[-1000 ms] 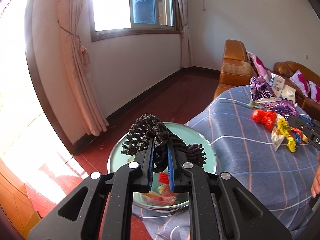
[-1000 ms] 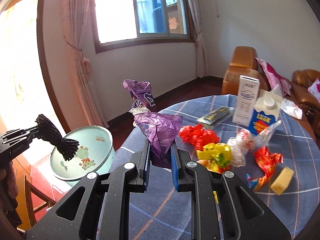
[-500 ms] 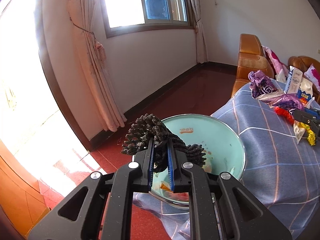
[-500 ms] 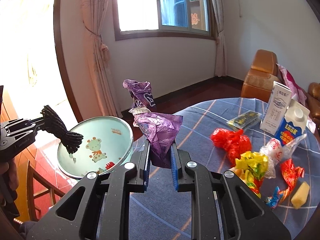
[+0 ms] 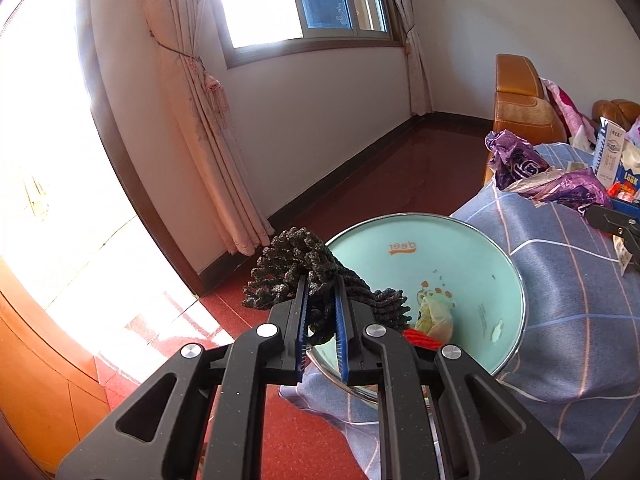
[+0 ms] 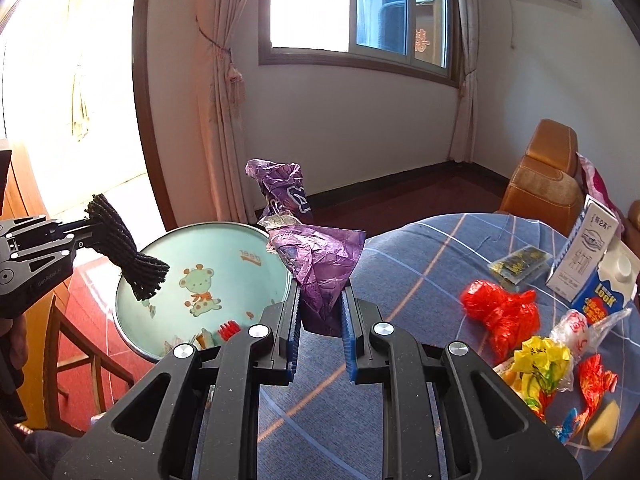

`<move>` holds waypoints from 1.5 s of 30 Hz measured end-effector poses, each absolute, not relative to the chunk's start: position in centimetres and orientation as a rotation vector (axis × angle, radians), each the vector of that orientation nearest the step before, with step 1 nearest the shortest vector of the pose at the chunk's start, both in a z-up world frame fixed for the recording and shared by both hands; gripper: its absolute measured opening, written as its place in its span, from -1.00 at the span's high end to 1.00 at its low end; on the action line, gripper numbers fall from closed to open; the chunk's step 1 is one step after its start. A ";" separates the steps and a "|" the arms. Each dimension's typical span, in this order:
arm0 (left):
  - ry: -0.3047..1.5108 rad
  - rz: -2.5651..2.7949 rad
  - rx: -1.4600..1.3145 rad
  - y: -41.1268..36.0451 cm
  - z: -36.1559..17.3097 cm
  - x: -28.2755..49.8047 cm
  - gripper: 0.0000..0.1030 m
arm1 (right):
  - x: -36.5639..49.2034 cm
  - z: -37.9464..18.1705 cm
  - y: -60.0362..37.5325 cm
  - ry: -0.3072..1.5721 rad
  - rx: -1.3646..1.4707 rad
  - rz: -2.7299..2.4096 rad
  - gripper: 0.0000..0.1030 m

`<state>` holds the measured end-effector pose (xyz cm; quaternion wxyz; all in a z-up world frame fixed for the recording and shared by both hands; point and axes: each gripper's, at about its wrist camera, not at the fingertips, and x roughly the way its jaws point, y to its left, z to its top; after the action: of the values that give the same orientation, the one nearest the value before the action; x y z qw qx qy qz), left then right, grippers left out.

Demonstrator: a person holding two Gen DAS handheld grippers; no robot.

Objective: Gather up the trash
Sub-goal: 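Carry the black scrubber and purple wrapper over the green bin with both tools, then open both tools to drop the scrubber and purple wrapper into the bin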

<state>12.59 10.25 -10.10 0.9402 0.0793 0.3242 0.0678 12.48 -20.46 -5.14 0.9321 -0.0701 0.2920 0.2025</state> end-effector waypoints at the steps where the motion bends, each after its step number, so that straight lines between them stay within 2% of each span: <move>1: 0.664 0.137 0.159 10.3 -10.1 12.6 0.78 | 12.5 -5.2 -20.4 0.598 -0.147 0.415 0.64; 32: 0.698 0.095 0.138 10.2 -10.9 13.3 0.75 | 12.3 -6.1 -17.3 0.627 -0.215 0.493 0.64; 34: 0.705 0.085 0.135 10.1 -11.0 13.3 0.64 | 12.3 -6.1 -17.2 0.626 -0.217 0.499 0.62; 36: 0.707 0.074 0.136 9.9 -11.1 13.2 0.26 | 12.3 -6.2 -16.9 0.627 -0.225 0.528 0.45; 37: 0.704 0.072 0.144 9.7 -11.2 13.2 0.22 | 12.1 -6.3 -16.7 0.615 -0.238 0.532 0.24; 39: 0.701 0.077 0.144 9.6 -11.2 13.1 0.00 | 12.2 -6.5 -16.6 0.619 -0.242 0.529 0.21; 41: 0.702 0.079 0.145 9.6 -11.2 13.2 -0.04 | 12.2 -6.6 -16.8 0.623 -0.230 0.518 0.20; 43: 0.701 0.097 0.145 9.8 -11.3 13.2 -0.25 | 12.1 -6.6 -17.3 0.624 -0.218 0.506 0.18; 45: 0.707 0.106 0.139 10.0 -11.4 13.2 -0.32 | 12.1 -6.6 -18.0 0.623 -0.207 0.485 0.14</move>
<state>13.24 9.99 -11.39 0.9344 0.0679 0.3457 0.0519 12.05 -18.04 -6.59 0.9179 -0.1005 0.3030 0.2358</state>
